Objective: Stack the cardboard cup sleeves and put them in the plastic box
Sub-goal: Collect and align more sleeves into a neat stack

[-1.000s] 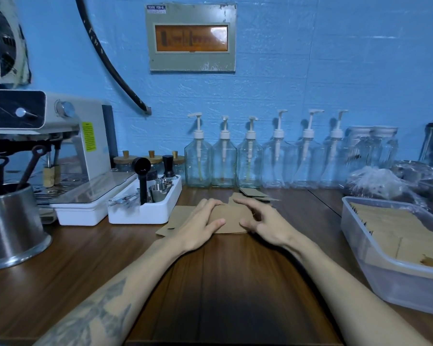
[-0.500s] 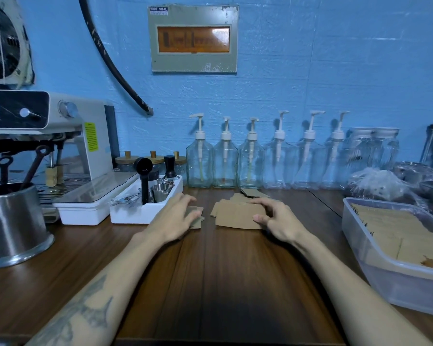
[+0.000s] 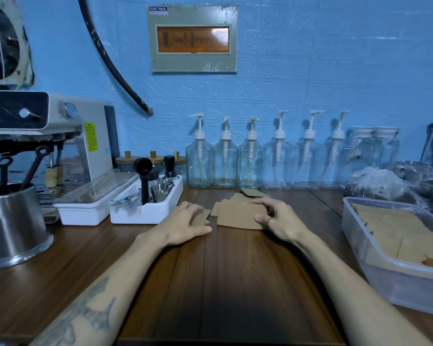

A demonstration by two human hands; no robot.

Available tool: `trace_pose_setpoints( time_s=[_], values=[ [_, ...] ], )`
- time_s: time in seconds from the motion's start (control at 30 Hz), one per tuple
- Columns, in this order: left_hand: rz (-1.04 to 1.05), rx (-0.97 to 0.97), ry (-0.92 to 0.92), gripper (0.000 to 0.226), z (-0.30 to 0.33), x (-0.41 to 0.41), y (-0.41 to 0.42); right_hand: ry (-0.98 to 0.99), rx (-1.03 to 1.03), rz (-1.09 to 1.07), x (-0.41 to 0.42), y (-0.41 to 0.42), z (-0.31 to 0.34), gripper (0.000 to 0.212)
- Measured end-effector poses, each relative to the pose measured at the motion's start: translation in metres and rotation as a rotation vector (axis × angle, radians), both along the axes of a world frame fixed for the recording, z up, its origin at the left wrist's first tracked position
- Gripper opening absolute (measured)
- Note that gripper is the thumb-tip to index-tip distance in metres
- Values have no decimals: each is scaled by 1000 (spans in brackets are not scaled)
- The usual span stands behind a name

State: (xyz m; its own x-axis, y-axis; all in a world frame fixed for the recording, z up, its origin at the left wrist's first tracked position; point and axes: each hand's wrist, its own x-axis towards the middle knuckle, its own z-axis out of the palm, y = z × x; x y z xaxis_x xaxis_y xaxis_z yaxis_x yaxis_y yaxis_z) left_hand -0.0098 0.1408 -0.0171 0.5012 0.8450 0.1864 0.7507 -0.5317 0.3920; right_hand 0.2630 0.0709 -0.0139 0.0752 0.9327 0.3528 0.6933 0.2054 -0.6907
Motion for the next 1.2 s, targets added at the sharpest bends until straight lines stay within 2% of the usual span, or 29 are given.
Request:
trace_pose_setpoints(
  time_s=[0.07,0.17,0.5,0.7,0.8,0.93,1.0,1.07,1.13,1.2],
  values=[
    [52,-7,29,79,-1,0,0,7,-2,0,0,0,0,36],
    [58,-5,36,73,-1,2,-1,6,4,-1,0,0,0,36],
    [97,-90,-224,56,4,2,6,-16,25,-15,0,-1,0,35],
    [152,159,-178,26,6,-3,1,-12,27,-12,-1,-2,1,34],
    [163,301,-197,19,9,-8,-2,-10,28,-9,-1,-1,1,35],
    [204,400,-397,11,15,-11,-3,-10,33,-15,1,0,-1,36],
    [259,377,-585,15,21,-8,-6,4,35,-12,1,1,-1,36],
    [212,260,-750,17,26,-6,-5,41,31,-5,0,1,-2,37],
    [63,134,-767,17,26,-6,-4,72,34,0,0,1,-1,39],
    [-70,37,-676,15,21,-2,-7,75,29,8,-1,0,-1,41]
  ],
)
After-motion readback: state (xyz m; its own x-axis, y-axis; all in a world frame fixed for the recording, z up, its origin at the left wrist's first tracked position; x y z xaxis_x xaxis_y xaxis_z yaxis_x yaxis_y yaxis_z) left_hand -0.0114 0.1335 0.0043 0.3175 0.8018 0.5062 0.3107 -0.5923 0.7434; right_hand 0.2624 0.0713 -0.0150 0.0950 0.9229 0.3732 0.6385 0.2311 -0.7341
